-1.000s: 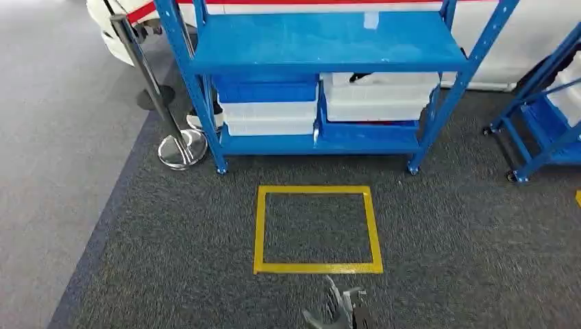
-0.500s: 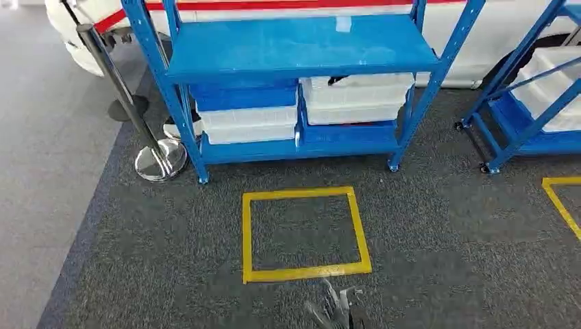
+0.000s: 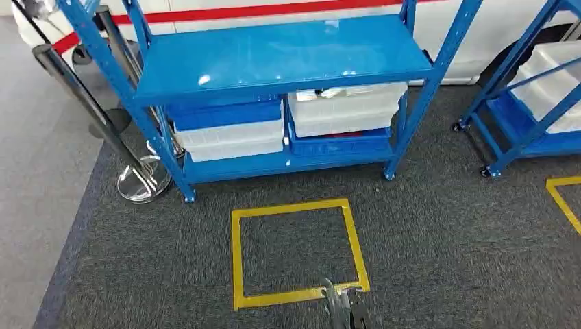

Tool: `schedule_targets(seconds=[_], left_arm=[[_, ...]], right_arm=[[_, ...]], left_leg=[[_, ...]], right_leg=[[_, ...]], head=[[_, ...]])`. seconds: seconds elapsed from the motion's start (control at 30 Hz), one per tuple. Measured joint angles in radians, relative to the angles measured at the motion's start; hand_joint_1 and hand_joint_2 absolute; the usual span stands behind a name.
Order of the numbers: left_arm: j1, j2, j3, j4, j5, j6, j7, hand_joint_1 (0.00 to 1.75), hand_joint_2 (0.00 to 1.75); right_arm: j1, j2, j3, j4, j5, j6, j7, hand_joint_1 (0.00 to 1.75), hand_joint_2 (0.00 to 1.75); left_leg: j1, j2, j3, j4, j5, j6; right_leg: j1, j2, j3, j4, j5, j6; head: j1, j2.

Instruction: Take the parts from the cabinet and place them on the table.

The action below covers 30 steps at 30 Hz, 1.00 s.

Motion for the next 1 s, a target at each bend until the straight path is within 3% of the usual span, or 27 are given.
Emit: schedule_targets(seconds=[0.03, 0.07, 0.1, 0.13, 0.17, 0.2, 0.23, 0.27, 0.3, 0.33, 0.4, 0.43, 0.47, 0.5, 0.53, 0.6, 0.63, 0.67, 0.7, 0.77, 0.8, 0.83, 0.87, 0.9, 0.93, 1.0], left_arm=[[0.001, 0.0, 0.0, 0.0, 0.0, 0.001, 0.001, 0.0, 0.0], [0.003, 0.0, 0.0, 0.0, -0.001, 0.002, 0.004, 0.0, 0.0], [0.008, -0.001, 0.0, 0.0, -0.002, 0.003, 0.008, 0.0, 0.0], [0.012, 0.0, 0.0, 0.0, -0.004, 0.004, 0.01, 0.0, 0.0], [0.015, 0.0, 0.0, 0.0, -0.006, 0.006, 0.014, 0.0, 0.0], [0.018, 0.001, 0.0, 0.0, -0.008, 0.007, 0.018, 0.0, 0.0], [0.021, 0.001, 0.0, 0.0, -0.008, 0.01, 0.02, 0.0, 0.0], [0.026, 0.001, 0.0, 0.0, -0.011, 0.011, 0.021, 0.0, 0.0], [0.032, 0.005, 0.0, 0.001, -0.012, 0.013, 0.022, 0.0, 0.0], [0.033, 0.005, 0.0, 0.001, -0.016, 0.013, 0.022, 0.0, 0.0], [0.022, 0.004, 0.0, 0.0, -0.018, 0.016, 0.024, 0.0, 0.0], [0.012, 0.004, 0.0, 0.0, -0.019, 0.016, 0.022, 0.0, 0.0], [0.009, 0.0, 0.0, -0.001, -0.021, 0.014, 0.02, 0.0, 0.0], [0.004, 0.002, -0.001, -0.001, -0.024, 0.013, 0.018, 0.0, 0.0], [0.0, 0.003, -0.001, -0.001, -0.026, 0.013, 0.018, 0.0, 0.0], [0.0, 0.003, -0.002, -0.001, -0.029, 0.013, 0.018, 0.0, 0.0], [0.002, 0.002, -0.003, -0.001, -0.03, 0.01, 0.018, 0.0, 0.0], [0.004, 0.002, -0.003, -0.001, -0.032, 0.005, 0.018, 0.0, 0.0], [0.007, 0.0, -0.004, -0.001, -0.033, -0.001, 0.018, 0.0, 0.0], [0.009, -0.002, -0.004, -0.001, -0.033, -0.007, 0.013, 0.0, 0.0], [0.008, -0.002, -0.004, -0.001, -0.035, -0.008, 0.01, 0.0, 0.0], [0.008, 0.0, -0.004, 0.0, -0.038, -0.008, 0.01, 0.0, 0.0], [0.007, 0.0, -0.005, 0.0, -0.04, -0.008, 0.009, 0.0, 0.0], [0.005, 0.0, -0.006, 0.0, -0.042, -0.008, 0.009, 0.0, 0.0], [0.006, 0.001, -0.008, 0.0, -0.043, -0.006, 0.01, 0.0, 0.0], [0.004, 0.001, -0.009, 0.0, -0.042, 0.0, 0.012, 0.0, 0.0]], right_arm=[[0.001, 0.0, 0.0, 0.0, 0.0, 0.0, 0.0, 0.0, 0.0], [0.003, 0.0, 0.0, 0.001, -0.002, -0.001, 0.0, 0.0, 0.0], [0.006, 0.0, 0.0, 0.002, -0.005, -0.002, 0.0, 0.0, 0.0], [0.008, 0.0, 0.0, 0.002, -0.005, -0.002, 0.0, 0.0, 0.0], [0.012, 0.0, 0.0, 0.003, -0.006, -0.002, 0.0, 0.0, 0.0], [0.015, 0.0, 0.0, 0.004, -0.007, -0.002, -0.001, 0.0, 0.0], [0.018, 0.0, 0.0, 0.006, -0.008, -0.003, -0.002, 0.0, 0.0], [0.022, 0.0, 0.0, 0.007, -0.008, -0.003, -0.003, 0.0, 0.0], [0.026, 0.0, 0.001, 0.01, -0.008, -0.003, -0.004, 0.0, 0.0], [0.029, 0.0, 0.001, 0.011, -0.008, -0.003, -0.004, 0.0, 1.75], [0.021, 0.0, 0.002, 0.008, -0.009, -0.006, -0.007, 0.0, 1.75], [0.012, 0.003, 0.006, 0.005, -0.009, -0.007, -0.008, 0.0, 1.75], [0.007, 0.003, 0.009, 0.0, -0.009, -0.012, -0.009, 0.0, 1.75], [0.001, 0.003, 0.012, -0.002, -0.008, -0.016, -0.012, 0.0, 1.75], [0.0, 0.003, 0.016, -0.002, -0.008, -0.016, -0.011, 0.0, 1.75], [0.001, 0.0, 0.016, -0.002, -0.01, -0.018, -0.011, 0.0, 1.75], [0.008, -0.001, 0.016, -0.001, -0.01, -0.018, -0.011, 0.0, 1.75], [0.015, -0.003, 0.016, -0.001, -0.011, -0.018, -0.011, 0.0, 1.75], [0.021, -0.003, 0.016, 0.0, -0.012, -0.018, -0.011, 0.0, 1.75], [0.022, -0.005, 0.016, 0.0, -0.014, -0.019, -0.011, 0.0, 1.75], [0.022, -0.006, 0.017, 0.0, -0.015, -0.019, -0.011, 0.0, 1.75], [0.027, -0.007, 0.017, 0.002, -0.015, -0.019, -0.011, 0.0, 1.75], [0.021, -0.007, 0.017, 0.002, -0.016, -0.02, -0.013, 0.0, 1.75], [0.021, -0.008, 0.017, 0.002, -0.017, -0.021, -0.013, 0.0, 1.75], [0.022, -0.008, 0.018, 0.002, -0.017, -0.021, -0.013, 0.0, 1.75], [0.023, -0.008, 0.018, 0.002, -0.018, -0.021, -0.014, 0.0, 1.75]], left_leg=[[0.0, 0.0, -0.051, 0.055, -0.023, -0.001], [-0.002, 0.0, -0.096, 0.084, -0.074, -0.003], [-0.004, 0.0, -0.14, 0.088, -0.147, -0.003], [-0.004, 0.0, -0.17, 0.078, -0.201, -0.004], [-0.004, 0.0, -0.203, 0.051, -0.24, 0.004], [-0.006, -0.001, -0.224, 0.01, -0.233, 0.011], [-0.009, -0.001, -0.24, -0.047, -0.177, 0.017], [-0.016, -0.001, -0.253, -0.114, -0.05, 0.028], [-0.024, -0.003, -0.263, -0.175, 0.149, 0.038], [-0.026, -0.008, -0.257, -0.174, 0.168, 0.038], [-0.033, -0.009, -0.237, -0.155, 0.141, 0.056], [-0.037, -0.011, -0.223, -0.159, 0.127, 0.064], [-0.03, -0.01, -0.203, -0.178, 0.117, 0.069], [-0.025, -0.009, -0.175, -0.197, 0.105, 0.075], [-0.023, -0.009, -0.16, -0.206, 0.1, 0.08], [-0.021, -0.008, -0.135, -0.22, 0.083, 0.077], [-0.02, -0.009, -0.124, -0.221, 0.073, 0.076], [-0.018, -0.01, -0.112, -0.221, 0.062, 0.075], [-0.016, -0.013, -0.095, -0.221, 0.049, 0.073], [-0.01, -0.015, -0.06, -0.221, 0.023, 0.064], [-0.009, -0.015, -0.046, -0.222, 0.01, 0.056], [-0.014, -0.016, -0.044, -0.221, 0.003, 0.047], [-0.014, -0.018, -0.044, -0.219, 0.0, 0.042], [-0.017, -0.016, -0.047, -0.216, -0.004, 0.042], [-0.017, -0.015, -0.046, -0.22, -0.002, 0.051], [-0.016, -0.013, -0.038, -0.228, -0.004, 0.049]], right_leg=[[0.0, 0.001, 0.022, -0.004, -0.015, -0.005], [0.001, 0.006, 0.047, -0.008, -0.033, -0.008], [0.003, 0.015, 0.078, -0.012, -0.055, -0.009], [0.005, 0.021, 0.103, -0.015, -0.073, -0.01], [0.007, 0.027, 0.136, -0.018, -0.096, -0.009], [0.009, 0.031, 0.162, -0.02, -0.116, -0.008], [0.011, 0.033, 0.188, -0.021, -0.138, -0.008], [0.013, 0.033, 0.21, -0.022, -0.16, -0.007], [0.015, 0.034, 0.233, -0.018, -0.184, -0.004], [0.016, 0.041, 0.252, -0.018, -0.199, 0.007], [0.005, 0.043, 0.276, -0.038, -0.215, 0.026], [0.009, 0.042, 0.295, -0.055, -0.22, 0.034], [0.01, 0.04, 0.328, -0.078, -0.233, 0.04], [0.008, 0.023, 0.326, -0.044, -0.245, 0.044], [0.006, 0.016, 0.277, 0.03, -0.265, 0.05], [-0.001, 0.015, 0.141, 0.212, -0.307, 0.063], [-0.003, 0.015, 0.078, 0.274, -0.3, 0.068], [-0.005, 0.014, 0.04, 0.288, -0.271, 0.072], [-0.007, 0.014, 0.017, 0.259, -0.212, 0.074], [-0.011, 0.011, 0.024, 0.108, -0.059, 0.076], [-0.012, 0.005, 0.029, 0.032, -0.004, 0.076], [-0.004, 0.003, 0.028, 0.04, -0.012, 0.074], [-0.003, 0.004, 0.046, 0.006, -0.031, 0.059], [-0.005, 0.005, 0.042, 0.004, -0.03, 0.049], [-0.004, 0.009, 0.042, 0.002, -0.031, 0.048], [-0.002, 0.011, 0.044, 0.001, -0.037, 0.039]], head=[[0.001, -0.001], [0.001, -0.001], [0.0, -0.001], [0.0, -0.001], [0.0, -0.001], [0.001, -0.001], [0.0, -0.001], [0.001, -0.001], [0.001, -0.001], [0.0, 0.0], [0.001, -0.001], [0.0, 0.0], [0.0, 0.0], [0.0, -0.001], [0.001, -0.001], [0.0, -0.001], [0.0, -0.001], [0.0, -0.001], [0.0, -0.001], [0.0, -0.001], [0.0, -0.001], [0.001, -0.001], [0.0, 0.0], [0.0, -0.001], [0.0, 0.0], [0.0, 0.0]])
